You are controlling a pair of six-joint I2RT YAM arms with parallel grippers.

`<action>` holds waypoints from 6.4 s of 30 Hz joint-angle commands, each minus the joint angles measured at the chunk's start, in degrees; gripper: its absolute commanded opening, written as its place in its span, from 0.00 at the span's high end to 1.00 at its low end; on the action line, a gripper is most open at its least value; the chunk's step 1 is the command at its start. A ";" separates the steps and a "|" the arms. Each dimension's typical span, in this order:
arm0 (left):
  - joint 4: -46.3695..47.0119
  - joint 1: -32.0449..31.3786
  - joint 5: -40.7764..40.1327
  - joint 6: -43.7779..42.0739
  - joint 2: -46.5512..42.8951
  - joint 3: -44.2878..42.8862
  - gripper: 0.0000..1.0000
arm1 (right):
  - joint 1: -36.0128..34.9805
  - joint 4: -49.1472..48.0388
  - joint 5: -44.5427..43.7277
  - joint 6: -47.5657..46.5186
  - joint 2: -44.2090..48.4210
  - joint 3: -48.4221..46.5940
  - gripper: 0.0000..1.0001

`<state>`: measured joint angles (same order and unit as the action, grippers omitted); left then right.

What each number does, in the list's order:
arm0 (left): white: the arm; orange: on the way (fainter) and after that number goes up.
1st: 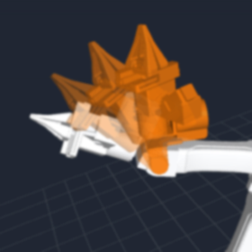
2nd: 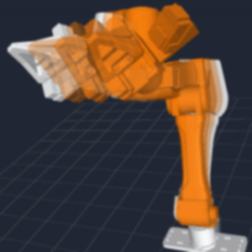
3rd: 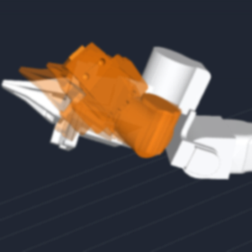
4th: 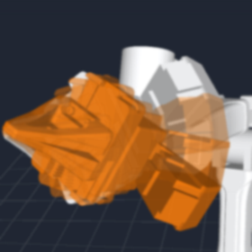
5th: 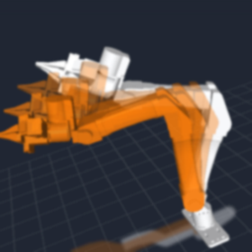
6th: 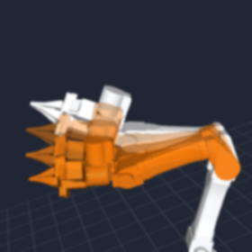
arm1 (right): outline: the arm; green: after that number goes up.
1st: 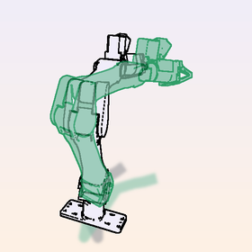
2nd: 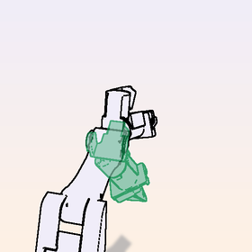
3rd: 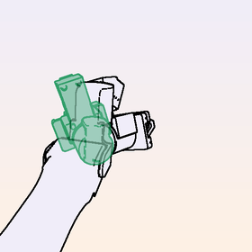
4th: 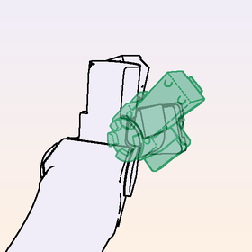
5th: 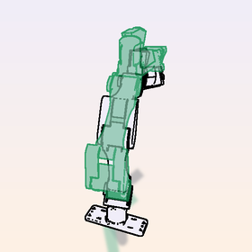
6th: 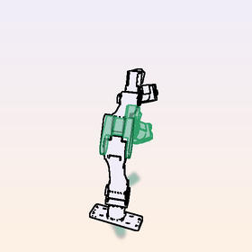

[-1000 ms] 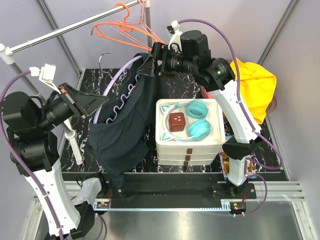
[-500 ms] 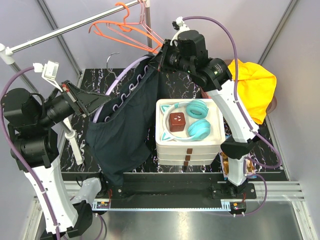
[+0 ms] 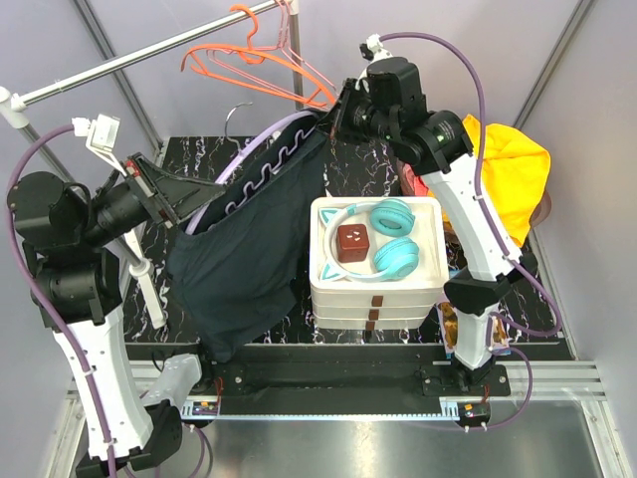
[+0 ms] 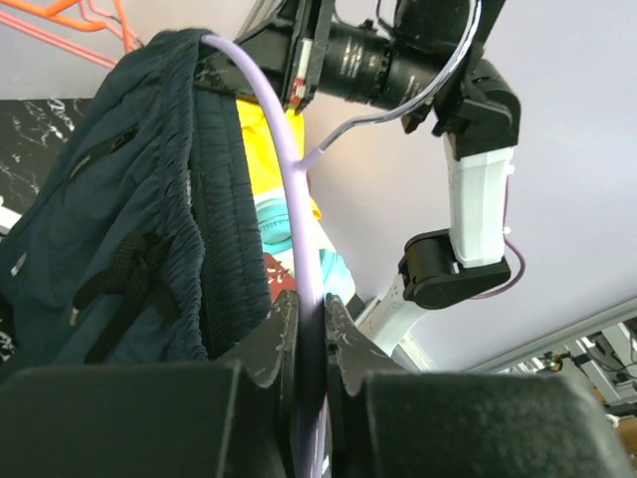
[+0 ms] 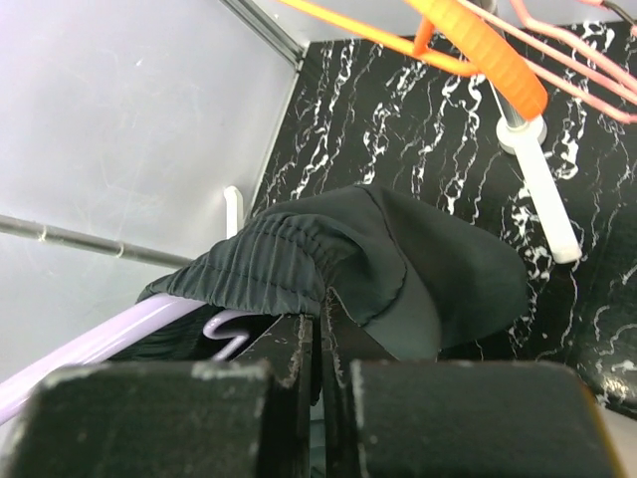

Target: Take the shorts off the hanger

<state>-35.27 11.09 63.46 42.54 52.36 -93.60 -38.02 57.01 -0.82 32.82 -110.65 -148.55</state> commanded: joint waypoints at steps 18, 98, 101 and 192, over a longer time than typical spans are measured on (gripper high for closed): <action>25.69 -0.11 1.41 17.75 0.82 -0.44 1.00 | 8.75 3.81 -1.64 -4.69 10.01 11.87 1.00; 15.14 -2.65 -29.54 17.40 -3.58 1.93 1.00 | 16.49 1.90 -26.94 -17.26 13.18 -10.35 1.00; 13.30 -2.74 -29.10 17.40 -3.75 1.85 1.00 | 16.57 -5.91 -31.08 -18.75 14.14 -10.18 1.00; 14.52 -12.67 -72.59 17.13 12.59 -4.31 1.00 | 29.76 26.83 -8.41 -1.53 13.18 19.44 0.00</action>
<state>-29.17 0.16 -0.91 61.76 63.86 -94.56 -8.29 77.89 -7.68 32.80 -97.47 -125.82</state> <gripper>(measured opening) 0.102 0.994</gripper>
